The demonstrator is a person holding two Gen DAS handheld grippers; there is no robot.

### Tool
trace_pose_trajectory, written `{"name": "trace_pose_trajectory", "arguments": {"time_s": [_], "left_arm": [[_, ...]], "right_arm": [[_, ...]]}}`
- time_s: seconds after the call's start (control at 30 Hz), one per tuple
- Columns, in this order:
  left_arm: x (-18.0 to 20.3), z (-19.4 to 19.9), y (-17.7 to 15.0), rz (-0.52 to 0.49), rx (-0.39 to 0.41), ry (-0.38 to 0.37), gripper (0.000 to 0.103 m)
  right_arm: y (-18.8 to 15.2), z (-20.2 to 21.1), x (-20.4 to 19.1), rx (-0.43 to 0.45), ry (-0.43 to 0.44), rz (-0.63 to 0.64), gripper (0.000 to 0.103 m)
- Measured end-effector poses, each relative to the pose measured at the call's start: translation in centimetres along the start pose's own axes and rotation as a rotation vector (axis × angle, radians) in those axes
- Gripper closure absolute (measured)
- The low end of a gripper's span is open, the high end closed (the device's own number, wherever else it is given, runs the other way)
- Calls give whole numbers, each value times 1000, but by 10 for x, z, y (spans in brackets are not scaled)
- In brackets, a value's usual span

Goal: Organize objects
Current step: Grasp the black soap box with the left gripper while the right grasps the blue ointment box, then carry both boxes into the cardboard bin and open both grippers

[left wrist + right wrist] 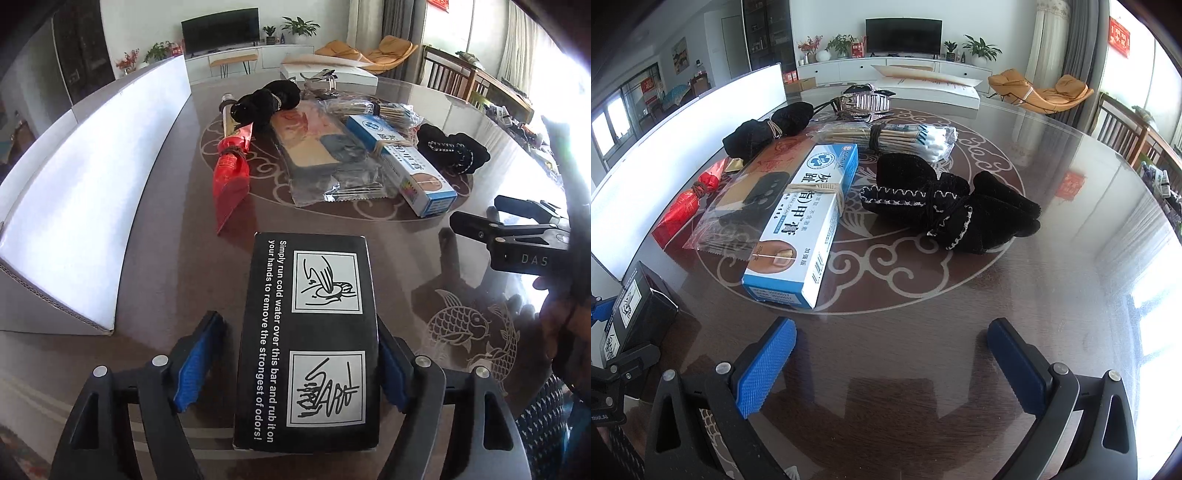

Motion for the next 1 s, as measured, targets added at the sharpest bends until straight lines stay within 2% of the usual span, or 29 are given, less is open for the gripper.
{"name": "trace_pose_trajectory", "arguments": {"time_s": [0.07,0.17,0.27,0.33,0.4,0.47,0.5,0.53,0.6,0.73,0.8,0.87,0.9,0.93,1.0], "left_arm": [[-1,3,0,-4,4,8,45],[-5,7,-7,-2,28,9,45],[-8,10,-11,20,51,18,45],[-8,9,-10,26,52,26,45],[-8,9,-9,28,47,23,45],[-9,10,-10,25,44,21,45],[-11,10,-11,26,44,21,45],[-12,11,-13,28,43,21,45],[-16,13,-16,38,43,16,45],[-22,17,-21,59,50,4,45],[-22,18,-22,72,56,-3,45],[-21,17,-21,81,64,-13,45],[-19,17,-19,83,67,-17,45],[-19,16,-19,89,67,-21,45],[-20,18,-18,117,57,-55,45]], "right_arm": [[2,6,0,-5,92,-16,0],[16,20,15,-15,104,-69,0],[30,17,-7,-116,211,-72,6],[37,1,-29,-195,227,-29,13],[49,-18,-45,-216,185,3,17],[66,-34,-53,-203,154,3,18],[73,-41,-57,-196,148,-3,24],[75,-46,-59,-206,140,-5,48],[75,-45,-60,-206,114,13,58],[40,-22,-57,-285,126,32,59],[20,-11,-54,-324,103,70,58],[12,-7,-52,-338,68,110,54],[12,-7,-53,-331,61,125,47],[12,-9,-54,-324,53,141,47],[14,-10,-58,-316,40,167,59]]}}
Point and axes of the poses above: each gripper's, at about its wrist camera, not at the fingertips, and z roughly against the way its jaws point, x to its right, y to its top, the point moved 8 cm from there along -z, roughly the way its jaws point
